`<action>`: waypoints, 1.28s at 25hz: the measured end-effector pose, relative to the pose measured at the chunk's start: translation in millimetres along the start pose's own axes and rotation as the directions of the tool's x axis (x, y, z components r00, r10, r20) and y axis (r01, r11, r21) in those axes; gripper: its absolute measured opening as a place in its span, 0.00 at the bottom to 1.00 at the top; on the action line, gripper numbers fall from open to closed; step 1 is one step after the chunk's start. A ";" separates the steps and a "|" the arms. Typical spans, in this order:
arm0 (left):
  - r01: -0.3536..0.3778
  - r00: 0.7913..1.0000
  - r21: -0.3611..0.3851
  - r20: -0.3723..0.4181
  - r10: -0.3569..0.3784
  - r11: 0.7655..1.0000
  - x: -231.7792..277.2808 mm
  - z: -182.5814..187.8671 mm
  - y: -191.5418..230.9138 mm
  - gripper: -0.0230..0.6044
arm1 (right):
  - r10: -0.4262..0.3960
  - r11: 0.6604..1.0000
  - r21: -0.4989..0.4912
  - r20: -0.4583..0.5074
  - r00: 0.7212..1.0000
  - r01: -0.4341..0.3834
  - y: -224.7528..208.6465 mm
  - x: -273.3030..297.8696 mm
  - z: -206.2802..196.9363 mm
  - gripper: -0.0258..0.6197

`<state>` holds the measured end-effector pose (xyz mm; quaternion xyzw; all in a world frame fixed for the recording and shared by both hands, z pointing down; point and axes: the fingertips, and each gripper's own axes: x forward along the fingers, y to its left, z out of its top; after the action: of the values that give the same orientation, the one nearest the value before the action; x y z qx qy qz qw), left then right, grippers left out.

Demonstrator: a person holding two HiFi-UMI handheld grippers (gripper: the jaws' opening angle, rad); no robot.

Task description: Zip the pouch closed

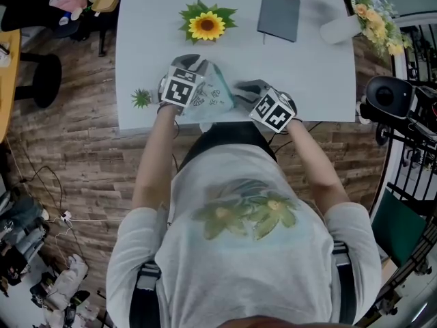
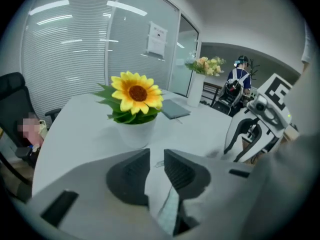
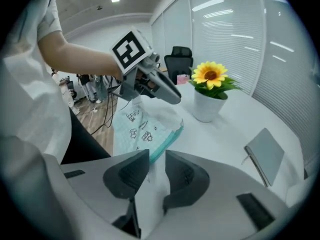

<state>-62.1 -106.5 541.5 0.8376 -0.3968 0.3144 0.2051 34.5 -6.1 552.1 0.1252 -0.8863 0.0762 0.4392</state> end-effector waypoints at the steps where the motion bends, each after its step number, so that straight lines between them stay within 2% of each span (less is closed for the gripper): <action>1: -0.003 1.000 -0.018 0.029 0.004 1.000 -5.8 3.5 -1.0 0.15 | -0.027 1.000 0.014 0.028 0.999 0.026 -2.2 -3.9 6.0 0.21; 4: -0.004 0.993 -0.080 0.118 0.013 0.997 -25.7 14.0 -7.5 0.15 | -0.106 0.993 0.068 0.109 0.988 0.099 -6.8 -16.8 24.2 0.21; 6: -0.020 0.985 -0.111 0.169 0.039 0.994 -39.9 20.2 -11.4 0.15 | -0.164 0.980 0.140 0.164 0.973 0.142 -11.3 -26.3 35.1 0.21; 10: -0.049 0.970 -0.138 0.231 0.080 0.989 -64.4 27.5 -21.9 0.14 | -0.286 0.927 0.318 0.264 0.921 0.197 -23.3 -47.5 51.8 0.20; 12: -0.051 0.968 -0.137 0.239 0.083 0.989 -73.3 28.9 -30.2 0.12 | -0.333 0.906 0.362 0.294 0.896 0.218 -24.7 -57.3 59.2 0.18; 15: -0.055 0.970 -0.131 0.228 0.085 0.990 -84.0 30.8 -45.6 0.09 | -0.376 0.894 0.372 0.318 0.871 0.250 -21.0 -68.6 68.2 0.13; 20: -0.030 0.962 -0.159 0.265 0.072 0.987 -100.9 41.0 -72.1 0.04 | -0.399 0.870 0.427 0.321 0.859 0.245 -10.7 -82.3 75.3 0.07; 25: -0.012 0.947 -0.205 0.312 0.077 0.979 -112.4 48.3 -87.2 0.04 | -0.422 0.863 0.440 0.362 0.831 0.247 -3.1 -100.1 91.9 0.07; 32: -0.018 0.939 -0.190 0.333 0.082 0.982 -122.2 55.8 -96.7 0.04 | -0.444 0.861 0.438 0.404 0.800 0.257 3.5 -118.7 113.0 0.06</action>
<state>-24.6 -16.0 408.1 0.8464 -0.4746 0.1324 0.2020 16.9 -12.1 389.2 0.3837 -0.8989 0.1194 0.1747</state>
